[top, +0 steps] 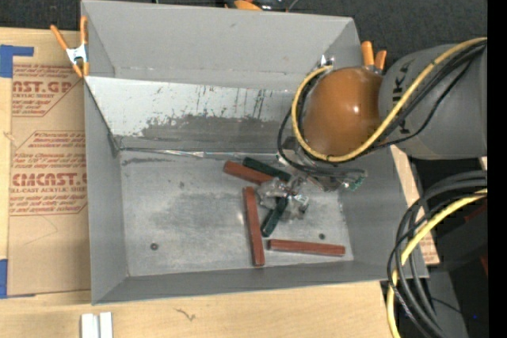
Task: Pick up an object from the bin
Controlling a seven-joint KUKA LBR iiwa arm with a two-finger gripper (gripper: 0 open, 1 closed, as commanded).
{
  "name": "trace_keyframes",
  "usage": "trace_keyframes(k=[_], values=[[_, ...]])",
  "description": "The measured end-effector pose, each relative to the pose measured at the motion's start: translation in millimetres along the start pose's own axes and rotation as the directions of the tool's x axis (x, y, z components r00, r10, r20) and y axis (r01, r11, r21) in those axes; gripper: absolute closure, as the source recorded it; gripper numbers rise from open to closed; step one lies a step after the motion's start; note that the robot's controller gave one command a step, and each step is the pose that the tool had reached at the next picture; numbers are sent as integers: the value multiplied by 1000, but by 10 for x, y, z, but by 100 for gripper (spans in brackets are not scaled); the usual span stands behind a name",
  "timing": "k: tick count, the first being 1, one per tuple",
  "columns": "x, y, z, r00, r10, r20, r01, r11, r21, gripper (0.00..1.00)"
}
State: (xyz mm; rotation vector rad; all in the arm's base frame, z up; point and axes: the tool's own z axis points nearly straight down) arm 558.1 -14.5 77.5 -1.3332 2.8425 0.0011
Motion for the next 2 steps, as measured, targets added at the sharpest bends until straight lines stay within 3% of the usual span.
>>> trace_keyframes(k=[1, 2], values=[[-160, 266, -1030, 992, -124, 5, 124, 992, 6, 100], [-338, 300, -1836, 991, -133, 6, 133, 991, 8, 100]])
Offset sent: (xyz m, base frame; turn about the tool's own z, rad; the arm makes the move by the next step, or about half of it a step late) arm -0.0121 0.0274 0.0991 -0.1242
